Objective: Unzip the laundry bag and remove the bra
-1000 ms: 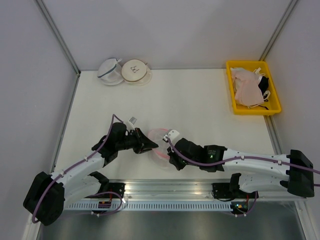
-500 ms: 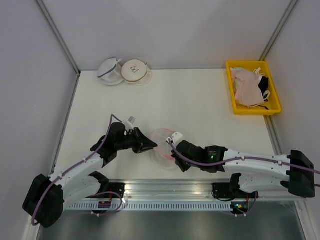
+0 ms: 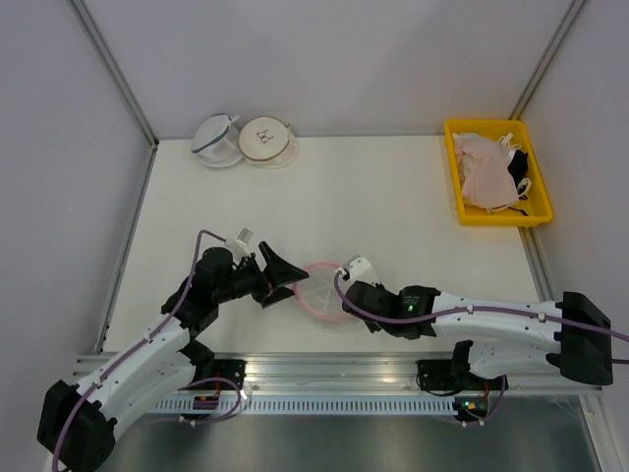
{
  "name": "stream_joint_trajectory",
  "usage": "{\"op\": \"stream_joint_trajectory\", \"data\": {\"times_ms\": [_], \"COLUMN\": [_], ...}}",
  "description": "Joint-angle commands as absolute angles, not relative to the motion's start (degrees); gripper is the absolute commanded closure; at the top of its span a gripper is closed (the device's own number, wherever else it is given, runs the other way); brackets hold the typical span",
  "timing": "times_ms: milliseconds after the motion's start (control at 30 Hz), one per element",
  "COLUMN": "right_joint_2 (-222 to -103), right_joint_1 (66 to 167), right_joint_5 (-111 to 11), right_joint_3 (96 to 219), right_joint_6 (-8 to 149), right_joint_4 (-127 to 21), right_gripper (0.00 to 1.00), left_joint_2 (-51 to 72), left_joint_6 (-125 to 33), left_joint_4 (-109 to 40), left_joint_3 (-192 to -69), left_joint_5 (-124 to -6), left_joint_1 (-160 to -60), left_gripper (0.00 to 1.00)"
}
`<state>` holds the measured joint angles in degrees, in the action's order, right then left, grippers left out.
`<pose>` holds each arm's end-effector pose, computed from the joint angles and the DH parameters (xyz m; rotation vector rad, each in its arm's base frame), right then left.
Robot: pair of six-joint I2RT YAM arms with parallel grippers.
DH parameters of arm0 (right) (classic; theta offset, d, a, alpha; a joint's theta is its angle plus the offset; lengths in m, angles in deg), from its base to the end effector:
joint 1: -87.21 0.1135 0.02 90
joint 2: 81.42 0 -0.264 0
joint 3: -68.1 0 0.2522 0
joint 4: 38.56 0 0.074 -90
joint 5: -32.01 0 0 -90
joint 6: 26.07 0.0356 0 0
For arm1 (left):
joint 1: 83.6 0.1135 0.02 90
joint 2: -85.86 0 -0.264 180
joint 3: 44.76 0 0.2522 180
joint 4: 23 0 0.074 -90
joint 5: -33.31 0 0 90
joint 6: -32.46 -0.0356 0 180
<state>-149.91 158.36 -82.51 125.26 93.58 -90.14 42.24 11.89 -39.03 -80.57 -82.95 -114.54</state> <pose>0.0847 0.2024 0.2148 -0.7681 2.3991 0.1185 0.1425 -0.1038 0.2185 -0.4260 2.2749 -1.4867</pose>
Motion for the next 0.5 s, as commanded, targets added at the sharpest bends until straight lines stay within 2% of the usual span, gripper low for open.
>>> {"op": "stream_joint_trajectory", "data": {"times_ms": [0,167,200,233,267,367,467], "right_joint_2": [-149.8,-147.61,-147.08,-146.46,-145.06,-142.6,-140.04], "right_joint_1": [158.75,158.75,158.75,158.75,158.66,158.66,158.75], "right_joint_5": [-90.76,-94.56,-93.95,-92.38,-89.14,-83.16,-80.5], "right_joint_3": [128.79,129.85,130.03,130.03,130.03,129.68,130.11], "right_joint_6": [96.79,98.47,97.95,96.11,95.49,93.38,92.14], "right_joint_4": [-94.24,-95.82,-95.39,-94.6,-93.2,-90.74,-89.68], "right_gripper": [0.99,0.98,0.92,0.79,0.59,0.42,0.38], "left_joint_2": [45.25,49.38,50.78,51.49,52.28,56.05,60.1], "left_joint_6": [10.57,8.73,8.38,7.85,7.67,6.88,6.44], "left_joint_4": [-44.49,-50.82,-52.04,-53.19,-55.55,-60.64,-64.44], "left_joint_3": [-80.94,-80.76,-80.76,-80.67,-80.76,-81.02,-81.46], "left_joint_5": [-80.34,-78.14,-77.53,-76.74,-76.3,-73.93,-71.29], "left_joint_1": [-114.27,-114.19,-114.19,-114.1,-114.1,-114.1,-114.1], "left_gripper": [0.0,0.01,0.0,0.0,0.0,0.0,0.01]}}
